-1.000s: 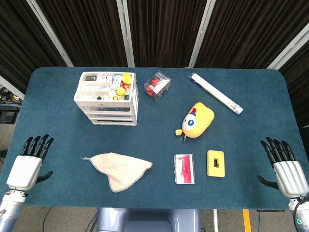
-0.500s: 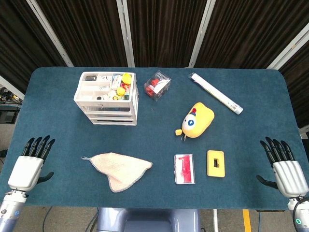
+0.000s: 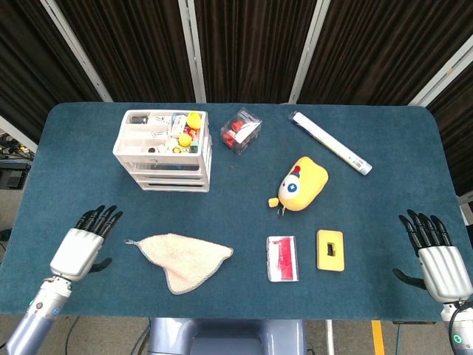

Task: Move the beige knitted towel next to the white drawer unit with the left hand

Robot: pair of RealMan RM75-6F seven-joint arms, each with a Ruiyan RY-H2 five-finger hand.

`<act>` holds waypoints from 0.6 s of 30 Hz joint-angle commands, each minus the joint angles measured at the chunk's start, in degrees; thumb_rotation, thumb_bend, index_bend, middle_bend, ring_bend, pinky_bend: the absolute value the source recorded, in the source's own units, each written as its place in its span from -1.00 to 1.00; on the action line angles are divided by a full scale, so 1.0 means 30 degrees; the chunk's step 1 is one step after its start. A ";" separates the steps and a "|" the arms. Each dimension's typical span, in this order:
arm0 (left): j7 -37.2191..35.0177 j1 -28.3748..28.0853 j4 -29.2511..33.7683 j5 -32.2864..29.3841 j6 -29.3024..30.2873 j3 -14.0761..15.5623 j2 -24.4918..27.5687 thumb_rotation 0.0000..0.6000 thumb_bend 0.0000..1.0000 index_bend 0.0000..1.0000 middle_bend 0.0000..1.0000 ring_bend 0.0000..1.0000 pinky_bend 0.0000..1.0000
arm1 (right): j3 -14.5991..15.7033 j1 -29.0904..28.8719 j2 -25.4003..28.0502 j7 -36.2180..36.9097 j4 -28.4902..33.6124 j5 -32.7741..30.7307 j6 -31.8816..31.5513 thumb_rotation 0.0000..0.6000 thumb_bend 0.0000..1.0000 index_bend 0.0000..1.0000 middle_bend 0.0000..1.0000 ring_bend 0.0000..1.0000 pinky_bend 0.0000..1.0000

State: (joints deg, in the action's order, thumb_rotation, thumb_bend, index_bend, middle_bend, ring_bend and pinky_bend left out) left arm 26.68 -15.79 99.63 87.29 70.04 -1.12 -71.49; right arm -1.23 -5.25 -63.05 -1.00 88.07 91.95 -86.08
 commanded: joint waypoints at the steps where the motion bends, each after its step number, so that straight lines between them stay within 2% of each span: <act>1: 0.1355 -0.0913 0.0522 -0.0981 -0.1303 -0.0356 -0.0984 1.00 -0.65 -0.80 -0.86 -0.91 -0.70 | -0.0013 0.0013 0.0016 0.0069 0.0002 -0.0056 0.0008 1.00 -0.98 -1.00 -1.00 -1.00 -1.00; 8: 0.3941 -0.2079 0.0956 -0.3781 -0.3146 -0.0820 -0.2468 1.00 -0.63 -0.73 -0.85 -0.89 -0.68 | -0.0006 -0.0017 0.0052 0.0252 -0.0047 -0.0071 0.0089 1.00 -0.98 -1.00 -1.00 -1.00 -1.00; 18: 0.6863 -0.3492 0.0274 -0.7119 -0.3648 -0.1160 -0.4560 1.00 -0.54 -0.58 -0.77 -0.84 -0.63 | -0.0054 -0.0096 0.0030 0.0378 -0.0064 -0.0193 0.0257 1.00 -0.98 -1.00 -1.00 -1.00 -1.00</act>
State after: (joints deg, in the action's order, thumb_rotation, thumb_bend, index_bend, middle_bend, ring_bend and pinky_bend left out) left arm 46.32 -25.33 101.17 67.29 59.48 -4.39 -83.97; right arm -1.38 -5.52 -62.96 0.13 87.87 91.39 -85.33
